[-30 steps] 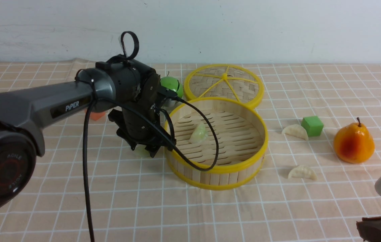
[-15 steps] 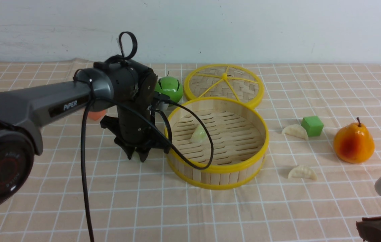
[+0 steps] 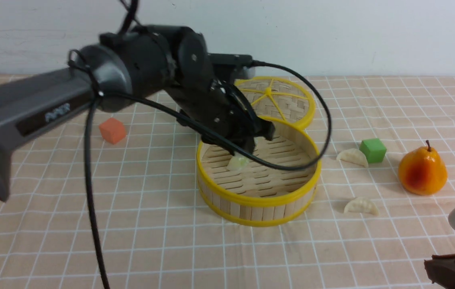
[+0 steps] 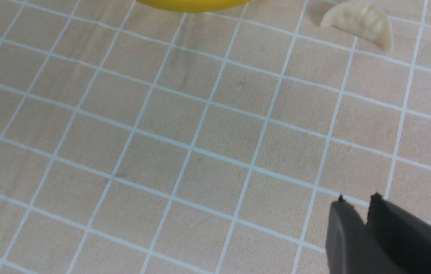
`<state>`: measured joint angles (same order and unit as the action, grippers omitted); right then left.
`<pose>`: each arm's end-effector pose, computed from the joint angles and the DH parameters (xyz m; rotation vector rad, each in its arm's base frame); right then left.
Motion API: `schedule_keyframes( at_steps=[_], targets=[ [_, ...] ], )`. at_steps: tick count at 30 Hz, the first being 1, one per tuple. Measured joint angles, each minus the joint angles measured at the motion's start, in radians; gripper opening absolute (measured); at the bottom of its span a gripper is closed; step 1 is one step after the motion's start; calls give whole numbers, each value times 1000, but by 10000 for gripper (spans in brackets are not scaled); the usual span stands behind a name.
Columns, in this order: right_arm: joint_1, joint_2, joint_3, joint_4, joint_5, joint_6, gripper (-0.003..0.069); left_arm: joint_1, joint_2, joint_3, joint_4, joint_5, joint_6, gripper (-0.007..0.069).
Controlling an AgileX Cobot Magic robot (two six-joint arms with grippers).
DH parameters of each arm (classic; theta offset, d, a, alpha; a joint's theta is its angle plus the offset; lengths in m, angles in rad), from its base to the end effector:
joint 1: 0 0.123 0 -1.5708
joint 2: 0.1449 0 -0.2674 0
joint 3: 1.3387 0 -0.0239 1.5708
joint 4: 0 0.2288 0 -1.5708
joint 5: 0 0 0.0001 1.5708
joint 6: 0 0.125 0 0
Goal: Put the dumplings into the steamer on the table with the brown tablecloth.
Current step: 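Place the dumpling into the bamboo steamer basket with the left gripper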
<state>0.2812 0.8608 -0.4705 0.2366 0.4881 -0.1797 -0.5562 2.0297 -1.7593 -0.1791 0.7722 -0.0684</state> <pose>0.1601 0.0606 0.2159 -0.3496 2.3360 0.2815 0.3769 -0.2526 0.2242 0.5093 2.5190 -0.4537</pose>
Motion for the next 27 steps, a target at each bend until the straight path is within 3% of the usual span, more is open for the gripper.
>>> schedule_keyframes(
  at_steps=[8,18,27],
  targets=[
    [0,0,13,0,-5,0,97,-35,193,-186,135,-17,-186,228],
    [0,0,26,0,-16,0,102,-35,301,-263,101,-29,-207,235],
    [0,0,26,0,-19,0,105,-35,304,-284,99,-20,-207,465]
  ],
)
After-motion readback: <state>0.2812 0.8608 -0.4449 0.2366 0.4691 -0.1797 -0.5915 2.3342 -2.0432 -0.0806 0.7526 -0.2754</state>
